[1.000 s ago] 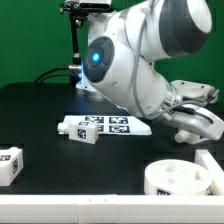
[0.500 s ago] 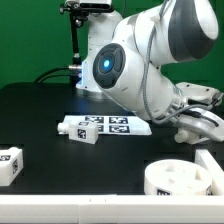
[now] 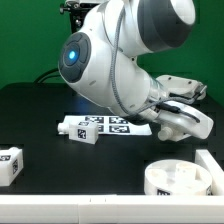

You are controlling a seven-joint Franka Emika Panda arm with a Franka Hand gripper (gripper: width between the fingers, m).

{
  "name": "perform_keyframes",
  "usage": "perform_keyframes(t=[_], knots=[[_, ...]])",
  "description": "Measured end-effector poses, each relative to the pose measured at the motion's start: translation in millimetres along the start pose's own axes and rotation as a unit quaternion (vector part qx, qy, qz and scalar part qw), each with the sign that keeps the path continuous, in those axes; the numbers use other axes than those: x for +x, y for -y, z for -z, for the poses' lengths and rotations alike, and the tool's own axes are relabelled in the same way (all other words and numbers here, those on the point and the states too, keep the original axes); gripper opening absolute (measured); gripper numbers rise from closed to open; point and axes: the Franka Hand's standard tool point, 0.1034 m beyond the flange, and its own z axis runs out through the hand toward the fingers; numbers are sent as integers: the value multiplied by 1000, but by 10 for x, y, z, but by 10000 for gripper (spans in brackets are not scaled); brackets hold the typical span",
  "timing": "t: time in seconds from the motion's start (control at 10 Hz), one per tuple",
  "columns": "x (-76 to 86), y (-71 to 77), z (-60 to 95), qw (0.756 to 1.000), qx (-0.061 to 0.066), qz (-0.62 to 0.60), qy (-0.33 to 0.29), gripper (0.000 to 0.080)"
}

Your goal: Assemble stool

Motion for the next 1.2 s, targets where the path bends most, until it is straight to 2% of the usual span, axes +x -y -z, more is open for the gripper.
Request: perform_keyframes(t=[0.3,0.4,0.5,0.6,0.7,1.0,1.1,1.2], knots=[[-8,-3,30,994,1,-112,0,320],[-52,-22,221,976,12,-216,-10,320],[-49,-96,370,964,46,-258,-38,320],[-64,-171,414,957,59,-279,-49,320],[-67,-169,393,945,58,-317,-46,320],[-60,-175,397,944,58,-323,-45,320],[-69,-231,521,931,67,-356,-43,321],[-10,-288,619,924,88,-367,-55,321]])
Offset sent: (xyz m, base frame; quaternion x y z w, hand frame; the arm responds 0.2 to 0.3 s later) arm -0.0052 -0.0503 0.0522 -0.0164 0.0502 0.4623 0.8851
